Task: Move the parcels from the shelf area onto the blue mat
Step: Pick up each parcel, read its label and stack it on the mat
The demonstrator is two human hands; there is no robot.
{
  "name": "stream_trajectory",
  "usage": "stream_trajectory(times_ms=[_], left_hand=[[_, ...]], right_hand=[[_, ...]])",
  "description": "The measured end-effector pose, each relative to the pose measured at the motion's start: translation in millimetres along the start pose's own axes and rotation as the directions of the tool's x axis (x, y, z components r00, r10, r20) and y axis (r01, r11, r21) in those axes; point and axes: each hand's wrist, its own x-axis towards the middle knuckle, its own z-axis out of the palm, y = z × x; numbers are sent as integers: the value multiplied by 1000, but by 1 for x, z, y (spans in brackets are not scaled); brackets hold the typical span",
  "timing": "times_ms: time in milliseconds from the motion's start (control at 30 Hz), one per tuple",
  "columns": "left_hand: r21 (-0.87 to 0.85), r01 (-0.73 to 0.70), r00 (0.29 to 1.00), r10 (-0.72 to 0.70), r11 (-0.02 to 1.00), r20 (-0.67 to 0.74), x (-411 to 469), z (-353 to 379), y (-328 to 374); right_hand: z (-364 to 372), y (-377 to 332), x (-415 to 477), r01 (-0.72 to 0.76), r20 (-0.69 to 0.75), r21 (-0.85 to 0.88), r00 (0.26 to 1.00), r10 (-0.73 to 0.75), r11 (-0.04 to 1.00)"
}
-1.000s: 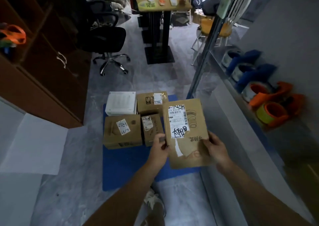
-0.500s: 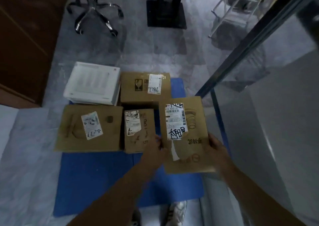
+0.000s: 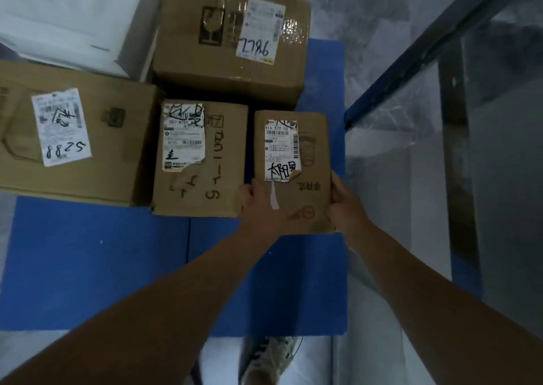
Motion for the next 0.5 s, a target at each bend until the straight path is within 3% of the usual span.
stream_trajectory(times_ms=[200,300,367,433,500], left_hand=[[-64,148,987,-151,987,-45,14,12,12],[-23,-31,999,31,999,-15,-9,12,16],[-12,-134,991,134,991,2,-29,6,23],[15,-160,985,161,987,-55,-43,-13,38],[42,-154,979,158,987,-131,-58,-44,68]], right_hand=[[13,8,7,-119,148,-43,981,124,992],[30,-4,-4,-117,-7,-193,993,118,974],[43,-22,-22,-60,-163,-164,986,33,985],[52,-52,-43,5,-170,-11,985,-7,1000],[49,-95,-66,38,-104,-19,994,-40,999]])
